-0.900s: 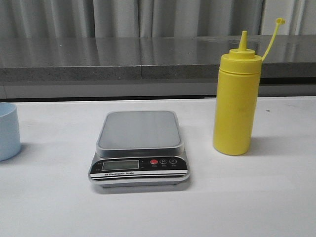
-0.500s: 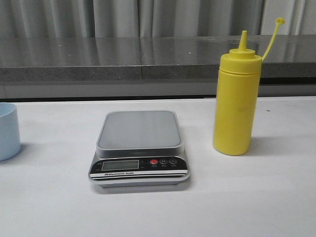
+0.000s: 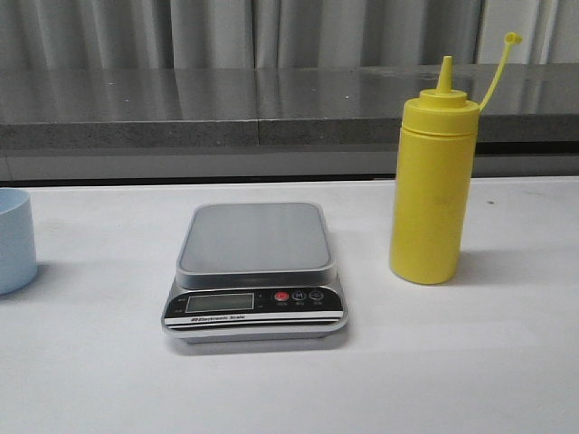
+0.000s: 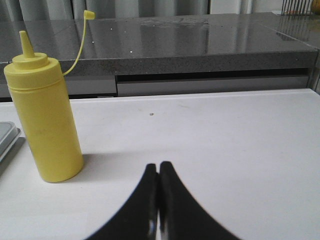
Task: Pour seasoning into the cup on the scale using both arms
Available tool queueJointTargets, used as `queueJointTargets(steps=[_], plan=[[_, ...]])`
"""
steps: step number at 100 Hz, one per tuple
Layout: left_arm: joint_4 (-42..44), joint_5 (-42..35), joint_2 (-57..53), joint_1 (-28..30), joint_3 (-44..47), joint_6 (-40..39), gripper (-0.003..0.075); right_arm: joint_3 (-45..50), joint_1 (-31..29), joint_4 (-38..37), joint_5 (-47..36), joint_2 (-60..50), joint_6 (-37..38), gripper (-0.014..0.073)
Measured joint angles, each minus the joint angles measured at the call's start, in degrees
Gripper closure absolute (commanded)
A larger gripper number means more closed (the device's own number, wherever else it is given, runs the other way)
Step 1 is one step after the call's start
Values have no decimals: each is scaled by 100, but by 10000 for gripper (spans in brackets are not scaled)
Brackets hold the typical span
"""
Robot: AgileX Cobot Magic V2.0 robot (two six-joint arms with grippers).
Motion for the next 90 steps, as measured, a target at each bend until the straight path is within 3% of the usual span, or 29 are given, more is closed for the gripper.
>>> queueJointTargets(steps=[30, 59, 90], plan=[[-11, 1177, 2432, 0, -1838, 0, 740, 0, 0, 0, 0, 0, 0, 660], [-72, 1629, 4872, 0, -3370, 0, 740, 0, 0, 0, 0, 0, 0, 660], [-109, 1911, 6440, 0, -4245, 0, 739, 0, 0, 0, 0, 0, 0, 660]])
